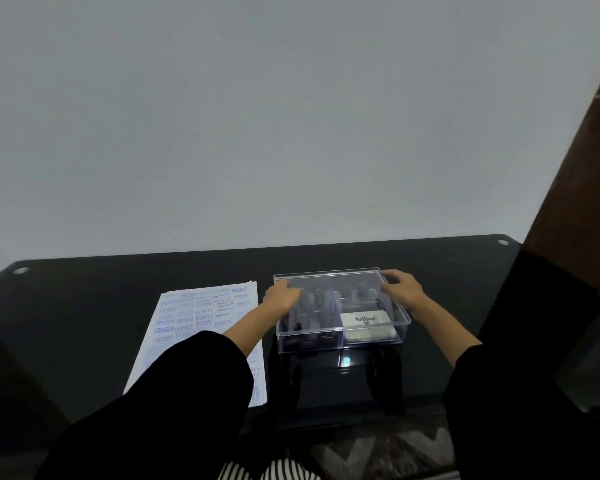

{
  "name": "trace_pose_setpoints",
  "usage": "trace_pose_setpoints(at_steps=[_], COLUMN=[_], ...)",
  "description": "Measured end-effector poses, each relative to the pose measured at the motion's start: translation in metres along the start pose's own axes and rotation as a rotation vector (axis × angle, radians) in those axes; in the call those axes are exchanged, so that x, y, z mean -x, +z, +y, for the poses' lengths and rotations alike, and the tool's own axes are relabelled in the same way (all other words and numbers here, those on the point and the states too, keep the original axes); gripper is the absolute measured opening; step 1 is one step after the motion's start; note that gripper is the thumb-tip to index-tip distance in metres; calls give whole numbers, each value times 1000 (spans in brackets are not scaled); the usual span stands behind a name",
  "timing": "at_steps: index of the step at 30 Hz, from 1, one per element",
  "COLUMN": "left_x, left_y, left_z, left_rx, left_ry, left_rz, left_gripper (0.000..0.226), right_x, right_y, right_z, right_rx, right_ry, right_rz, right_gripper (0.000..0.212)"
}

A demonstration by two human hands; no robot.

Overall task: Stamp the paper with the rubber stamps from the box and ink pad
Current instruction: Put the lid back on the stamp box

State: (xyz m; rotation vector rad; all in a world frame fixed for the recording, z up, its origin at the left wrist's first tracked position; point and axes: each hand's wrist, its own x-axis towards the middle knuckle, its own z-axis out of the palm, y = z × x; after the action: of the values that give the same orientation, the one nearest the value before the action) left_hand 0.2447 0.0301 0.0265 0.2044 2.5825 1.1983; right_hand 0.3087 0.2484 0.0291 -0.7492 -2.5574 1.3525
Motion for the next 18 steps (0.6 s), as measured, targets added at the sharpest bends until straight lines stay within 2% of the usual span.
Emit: trace_pose_setpoints(at_steps=[5, 11, 15, 18], left_x=[-5, -8, -8, -9], left_y=[2, 5, 7, 12], left_z=[-1, -2, -2, -2], left_rx=[-12, -72, -82, -44], left_ry=[21, -35, -74, -99], left_rz=[2, -7, 3, 32], left_gripper=[25, 50, 56, 58], right_x=[-4, -4, 1, 3], right_y=[4, 7, 10, 7], right_z=[2, 7, 11, 19], right_rx=[2, 20, 31, -64], right_ry=[-4, 8, 7, 49], right_rz=[-6, 27, 53, 117], right_gripper=[46, 46, 45, 44])
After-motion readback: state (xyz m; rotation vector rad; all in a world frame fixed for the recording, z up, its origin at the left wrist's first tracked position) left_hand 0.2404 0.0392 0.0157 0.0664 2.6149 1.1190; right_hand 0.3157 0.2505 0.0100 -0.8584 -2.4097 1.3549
